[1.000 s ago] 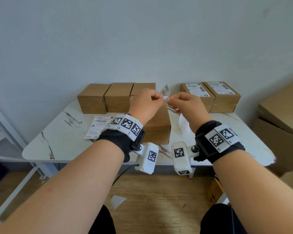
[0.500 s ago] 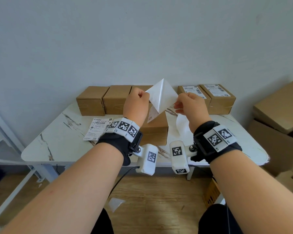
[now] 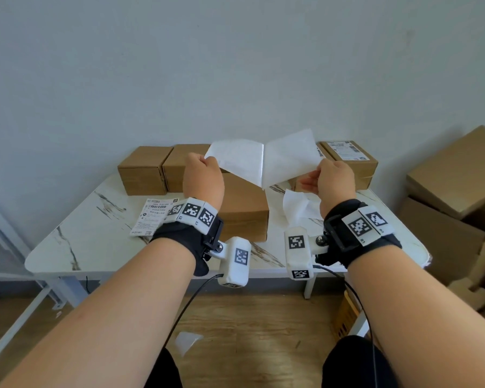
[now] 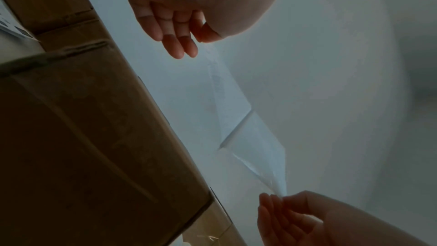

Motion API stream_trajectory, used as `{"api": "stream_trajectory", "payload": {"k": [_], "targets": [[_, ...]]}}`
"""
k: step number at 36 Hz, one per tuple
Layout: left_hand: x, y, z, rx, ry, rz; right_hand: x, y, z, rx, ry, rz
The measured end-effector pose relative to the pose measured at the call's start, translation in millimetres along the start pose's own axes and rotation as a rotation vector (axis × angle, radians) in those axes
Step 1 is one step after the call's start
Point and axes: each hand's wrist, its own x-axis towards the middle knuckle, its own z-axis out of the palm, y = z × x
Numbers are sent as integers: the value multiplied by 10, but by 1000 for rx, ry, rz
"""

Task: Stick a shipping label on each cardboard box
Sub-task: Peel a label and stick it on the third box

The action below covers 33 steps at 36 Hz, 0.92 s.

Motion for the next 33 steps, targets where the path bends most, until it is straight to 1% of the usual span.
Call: {"api": "stream_trajectory", "payload": {"k": [6,8,11,13,17,19,21,29,30,33], "targets": [[9,14,-76,19,51,15,229,83,-115,37,74,196],[12,22,-100,20,63,13,255,130,-177,31,84,206],[23,29,-129,23,74,12,272,246,-270,-17,57,159],[46,32,-142,17,85,23,279,311,-319,-29,61,169],[67,50,-135,18,77,45,319,380,-360,-21,121,287],[49,69,-111,10,55,54,312,418,-364,-15,96,360],[24,87,-72,-12,29,66,282,452,-355,-34,72,401],[-81,175,74,-45,-33,139,236,443,-350,-223,34,409],[-85,185,84,-59,-41,144,235,443,-357,-253,19,387],[-104,220,91,-69,-52,165,239,468,-394,-289,-15,258]]}}
